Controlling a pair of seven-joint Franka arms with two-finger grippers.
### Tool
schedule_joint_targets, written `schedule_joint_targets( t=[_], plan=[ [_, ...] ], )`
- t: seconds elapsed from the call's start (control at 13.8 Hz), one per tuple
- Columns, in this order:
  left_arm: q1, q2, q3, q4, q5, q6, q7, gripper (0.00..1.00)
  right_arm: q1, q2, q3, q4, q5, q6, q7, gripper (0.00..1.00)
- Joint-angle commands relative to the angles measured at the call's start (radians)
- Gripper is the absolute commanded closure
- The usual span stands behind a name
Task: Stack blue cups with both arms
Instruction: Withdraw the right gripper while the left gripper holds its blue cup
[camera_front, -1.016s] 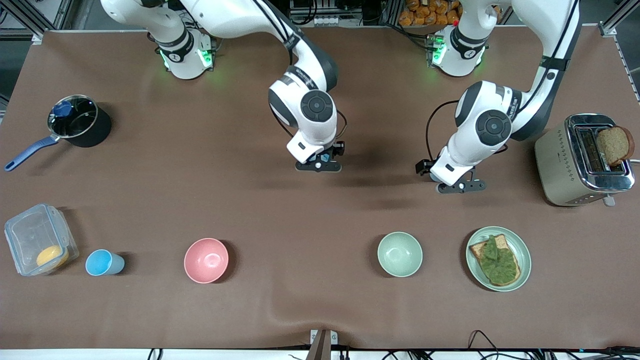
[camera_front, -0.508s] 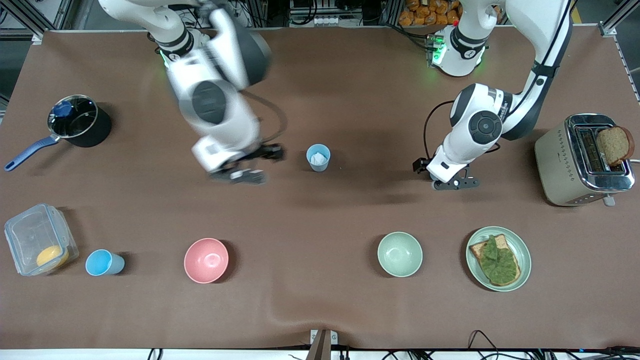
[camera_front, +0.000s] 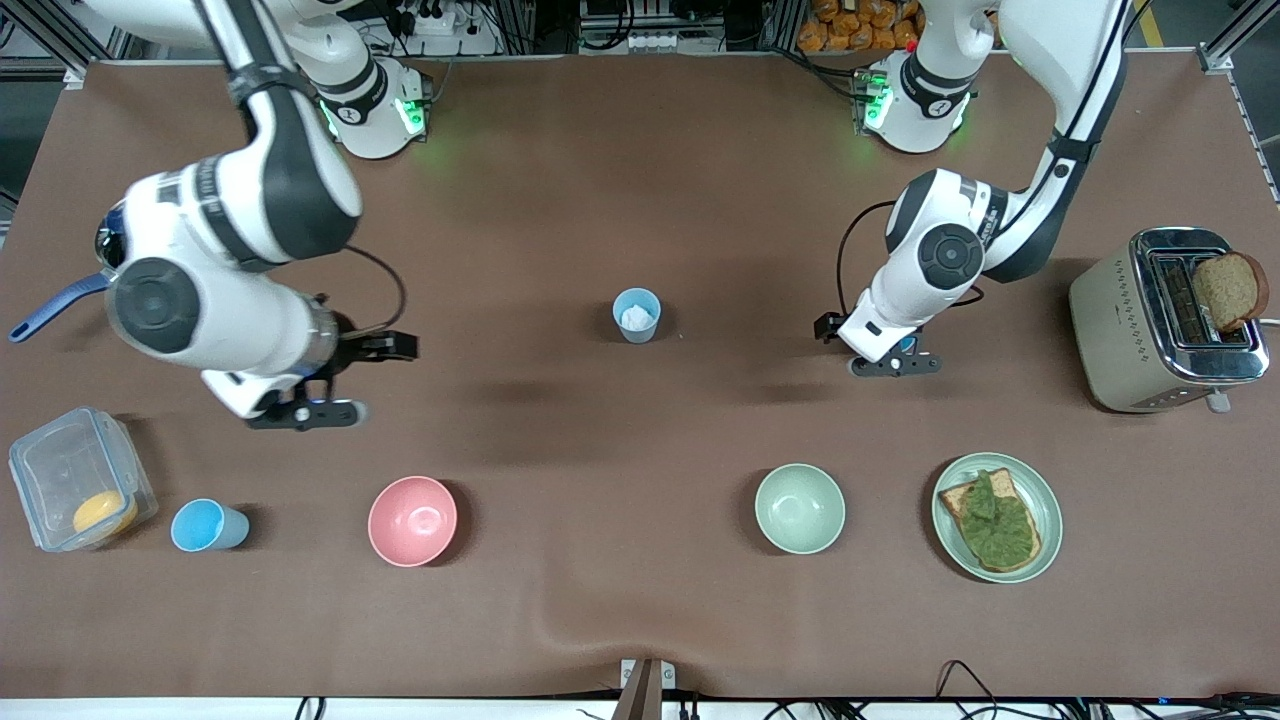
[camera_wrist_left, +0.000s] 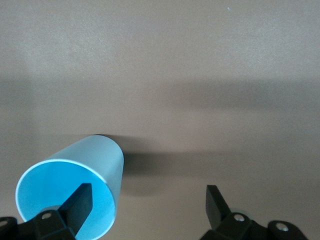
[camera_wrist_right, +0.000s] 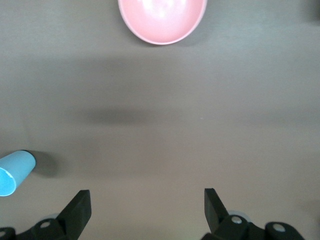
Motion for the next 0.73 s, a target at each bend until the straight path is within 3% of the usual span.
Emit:
schedule_joint_targets(
  t=[0.0, 0.22, 0.44, 0.65],
  plan=[
    [-0.003, 0.0, 0.0, -0.008, 0.027, 0.016, -0.028, 0.0, -0.036, -0.026, 0.022, -0.008, -0.044, -0.019, -0.019, 0.0],
    [0.0, 0.0, 0.001, -0.019, 0.027, 0.016, -0.027, 0.0, -0.017, -0.024, 0.03, -0.007, -0.115, -0.068, -0.017, 0.0],
    [0.009, -0.001, 0.004, -0.023, 0.027, 0.021, -0.019, 0.0, -0.027, -0.024, 0.027, -0.005, -0.115, -0.068, -0.041, 0.0],
    [0.008, -0.003, 0.007, -0.029, 0.028, 0.021, -0.008, 0.47, -0.033, -0.018, 0.022, -0.007, -0.116, -0.057, -0.065, 0.0]
  ],
)
